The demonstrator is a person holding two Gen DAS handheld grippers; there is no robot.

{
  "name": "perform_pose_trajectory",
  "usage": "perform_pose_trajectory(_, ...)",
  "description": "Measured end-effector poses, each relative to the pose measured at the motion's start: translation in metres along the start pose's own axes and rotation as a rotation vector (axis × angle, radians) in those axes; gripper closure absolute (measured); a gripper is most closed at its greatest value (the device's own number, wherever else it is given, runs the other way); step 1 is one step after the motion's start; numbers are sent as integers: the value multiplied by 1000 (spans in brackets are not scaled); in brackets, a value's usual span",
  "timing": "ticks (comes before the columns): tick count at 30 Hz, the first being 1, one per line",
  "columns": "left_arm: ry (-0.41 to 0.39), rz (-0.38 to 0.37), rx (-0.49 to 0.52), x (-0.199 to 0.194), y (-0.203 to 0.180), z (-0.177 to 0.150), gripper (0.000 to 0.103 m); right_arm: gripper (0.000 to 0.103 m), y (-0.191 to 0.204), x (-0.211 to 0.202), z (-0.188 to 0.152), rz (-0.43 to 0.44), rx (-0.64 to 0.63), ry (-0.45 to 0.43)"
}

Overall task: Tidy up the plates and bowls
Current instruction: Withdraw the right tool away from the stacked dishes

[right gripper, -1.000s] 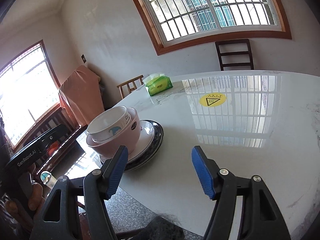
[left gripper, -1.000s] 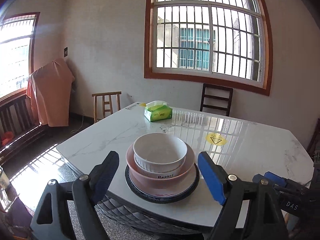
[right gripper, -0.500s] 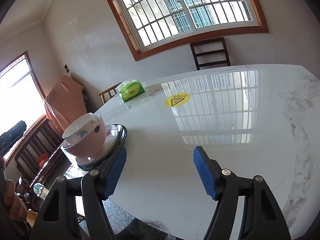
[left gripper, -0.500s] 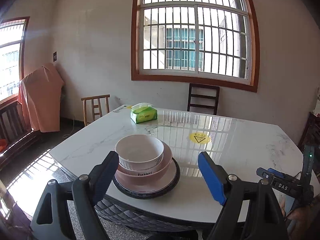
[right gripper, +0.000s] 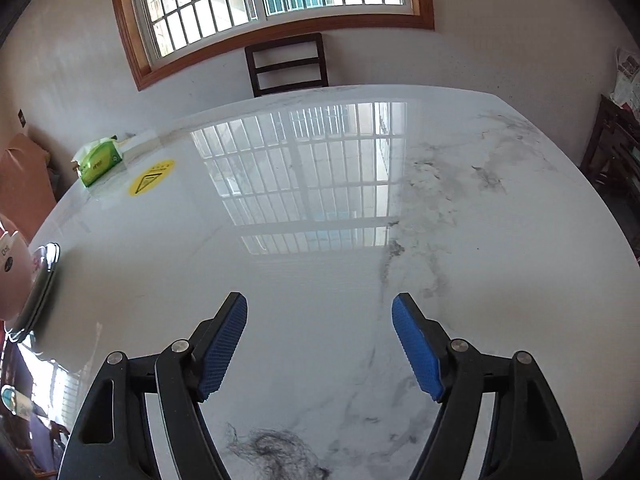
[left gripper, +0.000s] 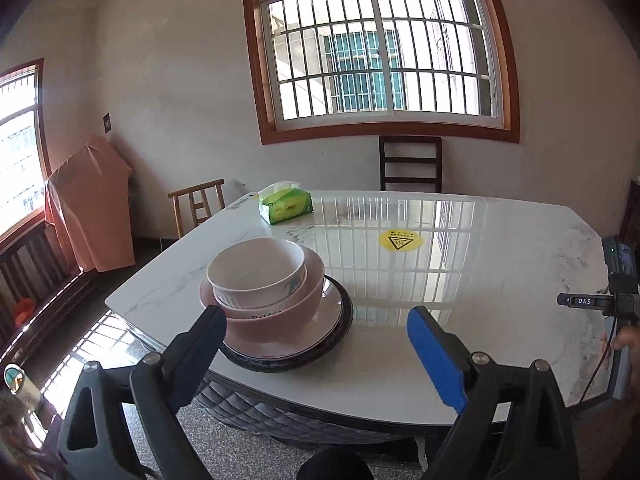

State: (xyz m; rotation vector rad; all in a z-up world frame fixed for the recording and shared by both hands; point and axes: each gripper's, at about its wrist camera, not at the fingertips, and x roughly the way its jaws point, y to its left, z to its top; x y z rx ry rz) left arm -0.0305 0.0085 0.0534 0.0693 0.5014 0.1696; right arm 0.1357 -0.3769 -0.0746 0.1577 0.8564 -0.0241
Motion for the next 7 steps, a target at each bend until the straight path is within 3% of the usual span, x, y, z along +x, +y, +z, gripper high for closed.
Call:
perform_pose_trajectory(5, 49, -11, -36, 9, 3, -9, 9, 27, -31, 23, 18, -59, 13, 50)
perform_pose_trajectory(7, 72, -18, -57, 11, 7, -12, 9, 25, -35, 28, 27, -38, 19, 55)
